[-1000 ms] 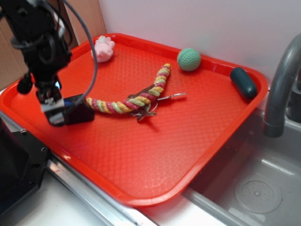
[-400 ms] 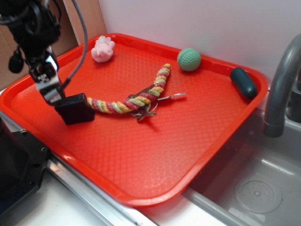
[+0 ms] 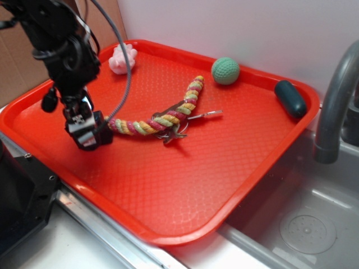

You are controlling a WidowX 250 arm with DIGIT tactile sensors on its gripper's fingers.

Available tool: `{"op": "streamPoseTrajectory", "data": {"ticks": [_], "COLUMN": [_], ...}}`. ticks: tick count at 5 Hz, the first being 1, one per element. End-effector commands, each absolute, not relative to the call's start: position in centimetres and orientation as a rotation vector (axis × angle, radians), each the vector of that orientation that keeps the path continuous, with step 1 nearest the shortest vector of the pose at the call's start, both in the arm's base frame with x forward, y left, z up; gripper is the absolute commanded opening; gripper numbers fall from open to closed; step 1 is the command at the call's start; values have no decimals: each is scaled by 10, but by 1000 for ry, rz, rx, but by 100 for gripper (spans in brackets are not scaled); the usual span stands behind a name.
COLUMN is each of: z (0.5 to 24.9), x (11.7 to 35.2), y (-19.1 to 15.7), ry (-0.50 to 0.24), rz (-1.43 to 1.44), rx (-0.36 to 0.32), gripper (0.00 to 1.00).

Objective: Grab the black box.

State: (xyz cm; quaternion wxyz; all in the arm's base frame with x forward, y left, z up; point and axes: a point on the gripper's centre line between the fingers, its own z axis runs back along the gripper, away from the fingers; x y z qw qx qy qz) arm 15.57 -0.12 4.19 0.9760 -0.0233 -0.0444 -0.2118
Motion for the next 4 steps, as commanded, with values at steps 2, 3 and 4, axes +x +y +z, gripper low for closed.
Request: {"op": "streamPoseTrajectory", "data": {"ticks": [2,3,4], "z": [67,117,167], "x": [159,160,154], "y": [-6,1,20], "ry": [-57,-50,-120], "rz": [-371,-259,-9], "rx": [-19,45,25], "gripper": [0,0,0]}}
